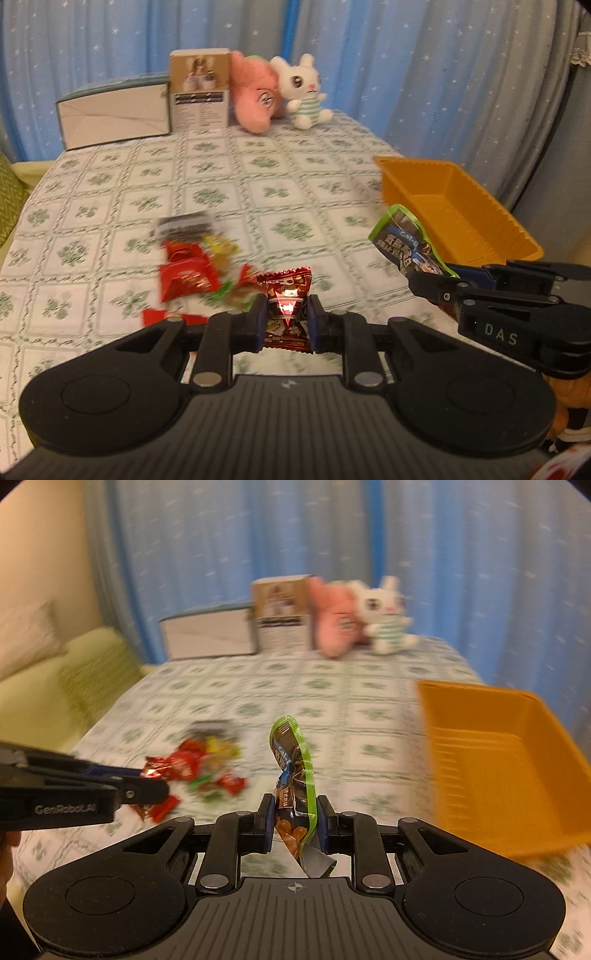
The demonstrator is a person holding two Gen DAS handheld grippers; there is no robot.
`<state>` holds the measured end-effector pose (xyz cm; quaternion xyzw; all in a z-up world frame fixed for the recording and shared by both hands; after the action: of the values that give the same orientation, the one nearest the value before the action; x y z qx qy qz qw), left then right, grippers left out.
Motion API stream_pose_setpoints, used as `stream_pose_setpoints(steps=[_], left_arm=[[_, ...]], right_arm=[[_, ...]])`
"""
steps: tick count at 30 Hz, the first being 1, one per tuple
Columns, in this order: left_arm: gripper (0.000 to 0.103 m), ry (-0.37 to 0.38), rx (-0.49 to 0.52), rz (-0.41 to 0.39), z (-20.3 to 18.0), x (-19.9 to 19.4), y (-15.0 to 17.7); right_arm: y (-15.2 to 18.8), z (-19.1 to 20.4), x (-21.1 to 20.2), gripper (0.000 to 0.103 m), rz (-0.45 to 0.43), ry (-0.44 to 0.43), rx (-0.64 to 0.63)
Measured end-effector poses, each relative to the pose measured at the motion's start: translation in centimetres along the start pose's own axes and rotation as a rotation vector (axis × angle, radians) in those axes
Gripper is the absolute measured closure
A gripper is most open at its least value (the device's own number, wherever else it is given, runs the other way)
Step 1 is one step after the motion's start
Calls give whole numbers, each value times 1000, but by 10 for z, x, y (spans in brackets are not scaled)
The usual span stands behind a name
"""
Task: Organize snacks
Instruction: 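Carry both snacks over the orange tray and open both tools to drop them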
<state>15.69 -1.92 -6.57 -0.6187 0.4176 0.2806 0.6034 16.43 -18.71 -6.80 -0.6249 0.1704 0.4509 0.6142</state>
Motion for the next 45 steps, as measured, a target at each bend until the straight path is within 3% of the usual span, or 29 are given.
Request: stream_pose_setpoints(steps=[13,22,40,43,45], left_arm=[[83,119,120,-39,-116,5,-50],[83,185,155,-19,-170,32,-82],[82,193,192,50,-200,91,-102],[74,190,211,53,-202,100,-102],[74,179,222,48,-200,100,-99]], right_arm=[[-2,-117,-69,80,-67,117,241],[-9,-185,-78,80,-47,111,338],[-19,-224,-40,80,20,69,422],[-19,-227,-39,80,23,68,428],[-18,-228,-39,80,25,69,433]])
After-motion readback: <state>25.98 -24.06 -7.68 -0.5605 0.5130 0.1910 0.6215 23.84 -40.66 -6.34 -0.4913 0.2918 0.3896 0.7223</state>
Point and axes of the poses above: each gripper's, at about its wrist camera, not at the fingertips, and x roughly the way its jaws point, z to its left, y to its underside, the point moved 5 cm from there along x, roughly the way its jaws point, and after that the axes turned 15 degrees about z, right-handed, at the moved point
